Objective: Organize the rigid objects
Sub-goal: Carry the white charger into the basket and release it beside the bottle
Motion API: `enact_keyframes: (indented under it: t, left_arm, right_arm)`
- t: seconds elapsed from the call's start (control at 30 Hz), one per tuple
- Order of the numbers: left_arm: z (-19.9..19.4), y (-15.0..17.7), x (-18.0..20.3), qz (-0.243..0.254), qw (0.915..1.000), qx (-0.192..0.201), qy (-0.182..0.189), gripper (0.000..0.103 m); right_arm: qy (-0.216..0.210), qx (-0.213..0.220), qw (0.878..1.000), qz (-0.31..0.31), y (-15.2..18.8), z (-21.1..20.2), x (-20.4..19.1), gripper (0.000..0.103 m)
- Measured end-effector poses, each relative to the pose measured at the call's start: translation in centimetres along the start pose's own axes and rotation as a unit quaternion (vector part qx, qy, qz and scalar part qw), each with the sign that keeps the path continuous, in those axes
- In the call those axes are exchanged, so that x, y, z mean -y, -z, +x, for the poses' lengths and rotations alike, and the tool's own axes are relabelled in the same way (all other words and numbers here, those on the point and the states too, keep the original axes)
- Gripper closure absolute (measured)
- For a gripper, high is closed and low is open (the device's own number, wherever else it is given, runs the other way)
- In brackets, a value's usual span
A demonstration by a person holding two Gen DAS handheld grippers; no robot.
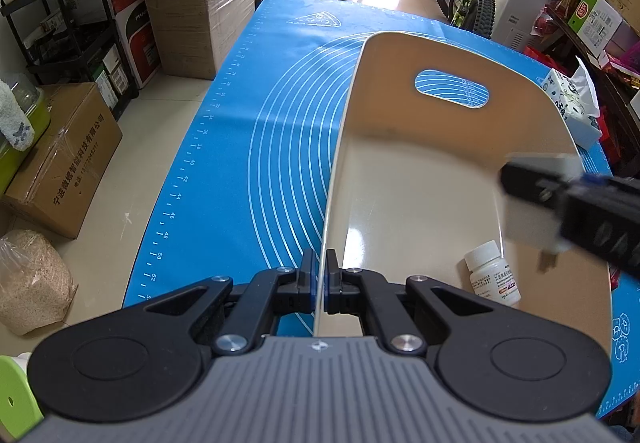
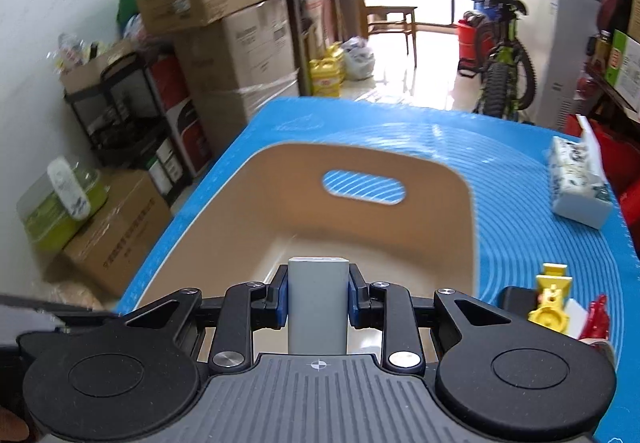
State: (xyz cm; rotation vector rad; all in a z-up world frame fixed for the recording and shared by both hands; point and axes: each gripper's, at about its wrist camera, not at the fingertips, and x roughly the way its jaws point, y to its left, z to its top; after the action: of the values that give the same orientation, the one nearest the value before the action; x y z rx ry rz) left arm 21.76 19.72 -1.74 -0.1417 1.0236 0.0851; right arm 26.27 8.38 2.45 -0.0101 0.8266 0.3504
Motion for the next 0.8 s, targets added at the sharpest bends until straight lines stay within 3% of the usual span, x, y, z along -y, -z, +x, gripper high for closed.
enact_keyframes:
  t: [0.57, 0.67, 0.73, 0.8]
  left_arm:
    - [0.0, -0.1, 0.0, 0.000, 1.0000, 0.000, 0.000, 0.099]
    - [0.1, -0.1, -0.1, 0.000, 1.0000, -0.001, 0.000, 0.098]
    - [0.1, -0.2, -0.1, 0.001, 1.0000, -0.001, -0.001, 0.098]
    - [0.1, -0.2, -0.1, 0.001, 1.0000, -0.001, -0.001, 0.098]
  right_arm:
    - [0.004, -0.151, 0.988, -0.011, 3.9, 5.5, -0.5, 0.067]
    - [0.002, -0.150, 0.989, -0.015, 3.7, 5.4, -0.6, 0.066]
    - [0.004, -0.142, 0.990, -0.023, 3.6, 5.1, -0.8, 0.057]
    - [0.002, -0.133, 0.991, -0.022, 3.3, 4.5, -0.7, 0.056]
